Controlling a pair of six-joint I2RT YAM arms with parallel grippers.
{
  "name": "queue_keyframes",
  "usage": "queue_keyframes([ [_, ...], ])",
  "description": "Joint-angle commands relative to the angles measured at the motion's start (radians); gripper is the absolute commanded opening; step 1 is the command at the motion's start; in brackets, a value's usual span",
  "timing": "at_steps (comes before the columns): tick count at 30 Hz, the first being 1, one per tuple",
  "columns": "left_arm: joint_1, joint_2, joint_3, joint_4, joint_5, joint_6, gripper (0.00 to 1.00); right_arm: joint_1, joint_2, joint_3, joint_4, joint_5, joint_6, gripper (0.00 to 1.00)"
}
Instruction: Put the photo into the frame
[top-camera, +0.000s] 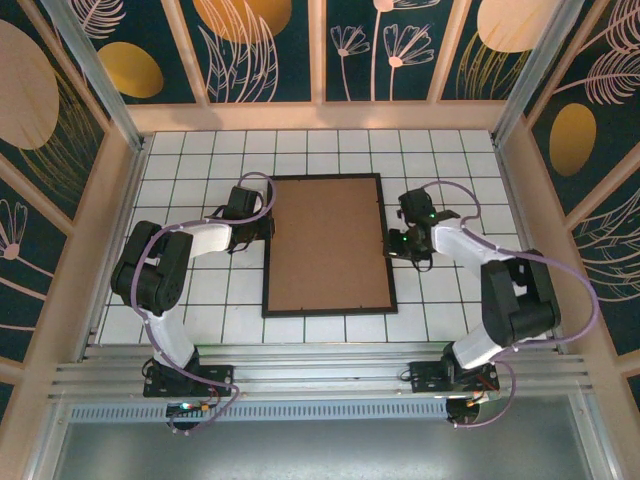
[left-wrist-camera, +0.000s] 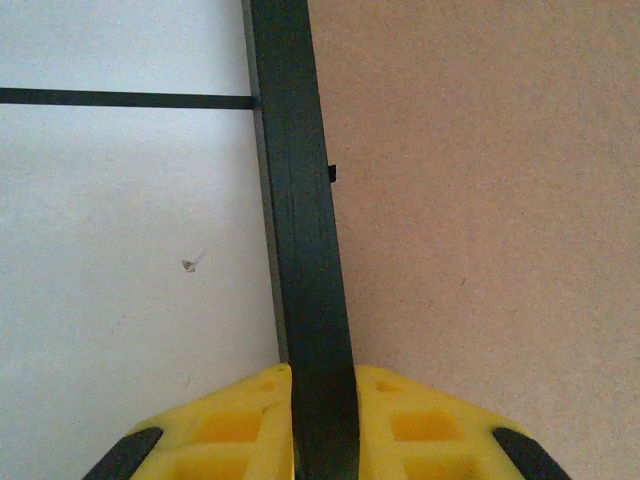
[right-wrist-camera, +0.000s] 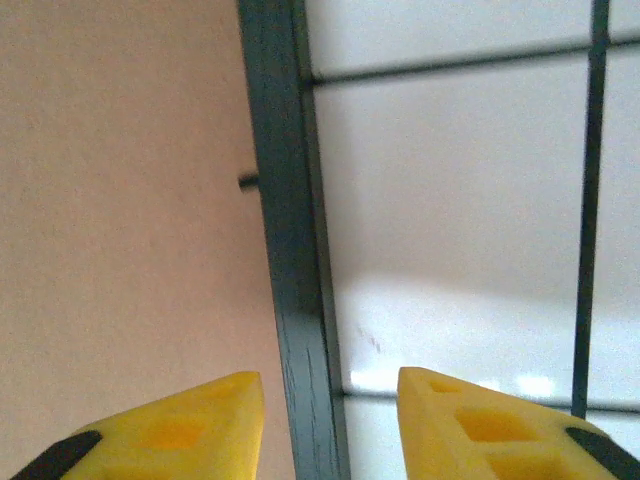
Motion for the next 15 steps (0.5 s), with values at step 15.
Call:
queue_keyframes([
  [15,-0.01,0.03,-0.006,-0.075,0.019,0.012,0.19,0.0,-0.06,-0.139,-0.07,-0.12,0.037,0.24],
])
